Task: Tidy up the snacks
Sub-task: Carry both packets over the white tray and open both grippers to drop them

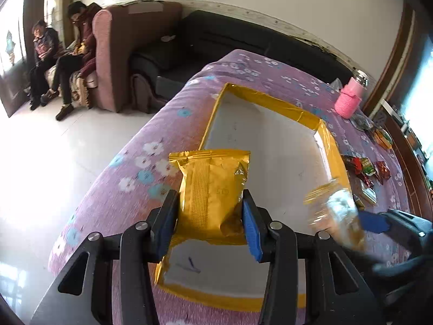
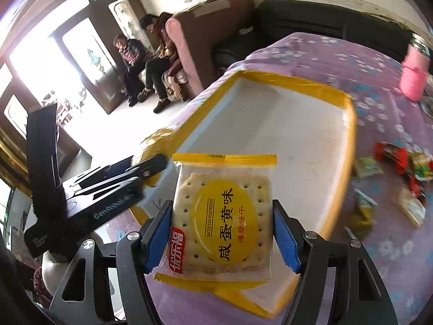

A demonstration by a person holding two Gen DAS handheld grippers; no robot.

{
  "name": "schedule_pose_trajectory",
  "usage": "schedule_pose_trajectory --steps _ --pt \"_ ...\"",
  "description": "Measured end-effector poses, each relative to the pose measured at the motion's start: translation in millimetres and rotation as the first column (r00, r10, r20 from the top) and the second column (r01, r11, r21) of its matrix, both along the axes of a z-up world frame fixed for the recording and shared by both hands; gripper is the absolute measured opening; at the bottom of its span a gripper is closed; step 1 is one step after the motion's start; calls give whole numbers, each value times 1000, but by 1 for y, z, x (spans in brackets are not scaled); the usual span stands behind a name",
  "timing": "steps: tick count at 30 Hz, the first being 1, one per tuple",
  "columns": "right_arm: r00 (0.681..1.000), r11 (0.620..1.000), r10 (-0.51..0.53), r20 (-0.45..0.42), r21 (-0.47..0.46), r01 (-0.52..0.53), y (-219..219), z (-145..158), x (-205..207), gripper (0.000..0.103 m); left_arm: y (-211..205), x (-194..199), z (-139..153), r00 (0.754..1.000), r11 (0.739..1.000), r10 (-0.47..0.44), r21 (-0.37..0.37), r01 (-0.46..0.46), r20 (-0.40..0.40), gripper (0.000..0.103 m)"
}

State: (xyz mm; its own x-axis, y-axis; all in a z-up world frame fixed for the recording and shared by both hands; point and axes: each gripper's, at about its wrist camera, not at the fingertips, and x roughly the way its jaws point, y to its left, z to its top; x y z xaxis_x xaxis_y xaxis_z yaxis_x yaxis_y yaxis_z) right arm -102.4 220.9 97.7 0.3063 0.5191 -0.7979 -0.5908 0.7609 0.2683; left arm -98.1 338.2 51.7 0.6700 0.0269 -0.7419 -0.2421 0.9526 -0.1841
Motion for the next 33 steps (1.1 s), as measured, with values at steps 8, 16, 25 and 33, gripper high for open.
schedule_pose_trajectory --steps 8,16,25,33 --pt "1000 993 -24 -10 -117 23 23 -33 10 70 -2 11 -15 995 992 -96 -81 94 -29 44" --pt "998 982 -51 -25 -182 46 37 -60 15 71 11 4 -12 995 980 -99 -177 95 -13 50" --pt "996 992 -70 46 -101 74 20 -29 3 71 25 -29 12 997 971 24 -241 -6 74 64" --pt "967 981 -196 162 44 191 -72 11 -17 77 -15 -46 33 990 957 36 -291 5 137 67"
